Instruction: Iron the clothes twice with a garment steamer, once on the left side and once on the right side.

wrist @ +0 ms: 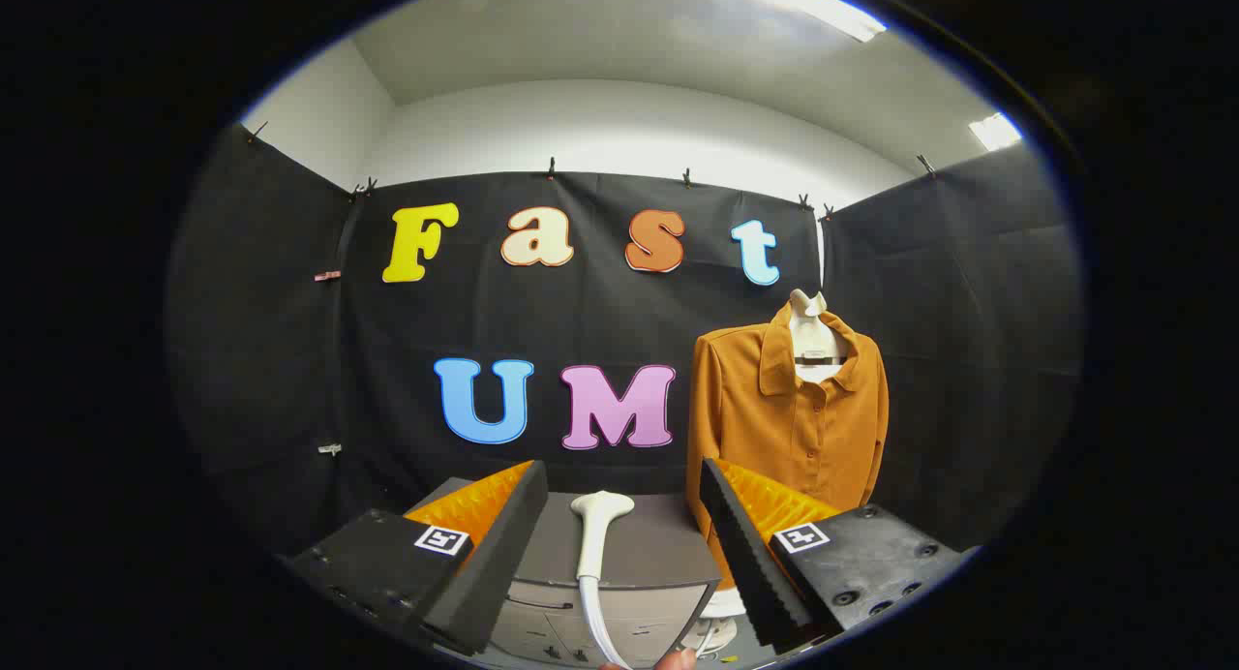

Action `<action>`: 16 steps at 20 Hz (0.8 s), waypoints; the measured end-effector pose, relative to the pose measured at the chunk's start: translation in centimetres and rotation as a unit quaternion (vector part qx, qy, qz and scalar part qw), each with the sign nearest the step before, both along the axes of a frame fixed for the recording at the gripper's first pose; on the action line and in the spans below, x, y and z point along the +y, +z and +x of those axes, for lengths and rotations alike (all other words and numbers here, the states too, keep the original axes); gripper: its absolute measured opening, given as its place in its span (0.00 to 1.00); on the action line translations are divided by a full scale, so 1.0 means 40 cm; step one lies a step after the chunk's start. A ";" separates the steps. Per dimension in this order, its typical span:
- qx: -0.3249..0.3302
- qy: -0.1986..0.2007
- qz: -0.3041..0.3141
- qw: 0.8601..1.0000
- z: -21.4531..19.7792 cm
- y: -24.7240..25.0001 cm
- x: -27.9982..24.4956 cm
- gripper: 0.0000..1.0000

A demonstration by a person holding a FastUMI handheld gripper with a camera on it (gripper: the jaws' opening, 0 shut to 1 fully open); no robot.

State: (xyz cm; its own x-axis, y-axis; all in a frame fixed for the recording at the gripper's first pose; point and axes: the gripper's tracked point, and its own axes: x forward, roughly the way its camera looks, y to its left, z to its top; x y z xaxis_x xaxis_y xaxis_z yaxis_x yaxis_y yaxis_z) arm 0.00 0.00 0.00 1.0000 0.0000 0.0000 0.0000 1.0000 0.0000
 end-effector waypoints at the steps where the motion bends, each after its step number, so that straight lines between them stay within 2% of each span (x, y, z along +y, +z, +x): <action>1: 0.000 0.000 -0.001 1.000 -0.002 -0.001 0.003 0.99; 16: -0.006 0.003 -0.001 1.000 -0.046 0.004 0.035 0.99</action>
State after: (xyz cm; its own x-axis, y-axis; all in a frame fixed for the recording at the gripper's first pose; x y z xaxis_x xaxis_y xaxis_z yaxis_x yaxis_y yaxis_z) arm -1.83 1.41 0.18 0.9999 0.0054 0.0124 -0.0054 1.0000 -0.0017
